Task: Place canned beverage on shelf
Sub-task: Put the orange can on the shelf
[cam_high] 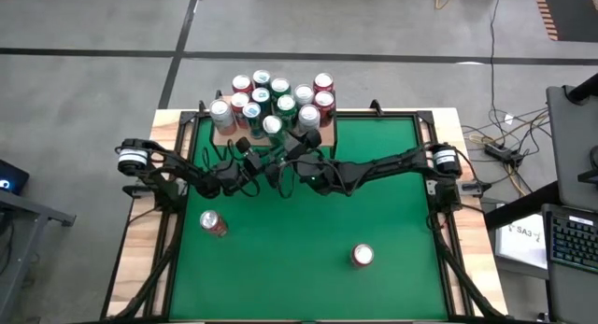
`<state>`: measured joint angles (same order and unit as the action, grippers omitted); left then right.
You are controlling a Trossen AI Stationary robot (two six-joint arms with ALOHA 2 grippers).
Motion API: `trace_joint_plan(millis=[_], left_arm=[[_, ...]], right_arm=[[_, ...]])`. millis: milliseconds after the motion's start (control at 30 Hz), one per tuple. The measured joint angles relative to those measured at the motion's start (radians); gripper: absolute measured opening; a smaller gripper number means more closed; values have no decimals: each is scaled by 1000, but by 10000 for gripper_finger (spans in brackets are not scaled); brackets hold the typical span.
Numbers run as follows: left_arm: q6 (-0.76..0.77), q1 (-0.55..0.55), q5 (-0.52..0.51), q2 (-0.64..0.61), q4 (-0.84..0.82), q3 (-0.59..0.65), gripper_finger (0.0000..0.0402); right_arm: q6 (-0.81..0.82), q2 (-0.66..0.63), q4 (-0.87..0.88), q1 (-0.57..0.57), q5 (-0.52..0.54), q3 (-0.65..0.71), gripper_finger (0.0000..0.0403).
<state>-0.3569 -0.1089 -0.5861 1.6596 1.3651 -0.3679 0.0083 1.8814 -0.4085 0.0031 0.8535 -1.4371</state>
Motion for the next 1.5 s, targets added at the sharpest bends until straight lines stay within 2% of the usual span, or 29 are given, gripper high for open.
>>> trace_joint_plan(millis=[267,400,500,600,733,900,1000,1067,1233,1500], left_arm=[[-25,-1,0,0,29,0,47],[-26,2,0,-2,41,1,47],[-27,24,0,-5,41,2,47],[-27,53,0,-6,41,4,47],[-27,97,0,-27,41,4,47],[-52,123,-9,-93,32,15,47],[-68,133,-43,-148,-3,32,47],[-69,138,-75,-191,-34,42,47],[-69,155,-132,-296,-141,55,47],[-64,158,-162,-384,-279,55,47]], right_arm=[[106,-175,200,17,-62,-1,378],[105,-246,292,10,-72,-2,378],[114,-292,449,-14,-156,-79,360],[193,-311,675,-83,-337,-224,310],[218,-245,942,-198,-552,-413,209],[151,-123,1117,-307,-669,-613,77],[73,-60,1133,-350,-693,-702,21],[40,-18,1138,-362,-719,-749,16],[-44,49,1154,-360,-867,-818,10],[-101,94,1191,-319,-891,-827,9]])
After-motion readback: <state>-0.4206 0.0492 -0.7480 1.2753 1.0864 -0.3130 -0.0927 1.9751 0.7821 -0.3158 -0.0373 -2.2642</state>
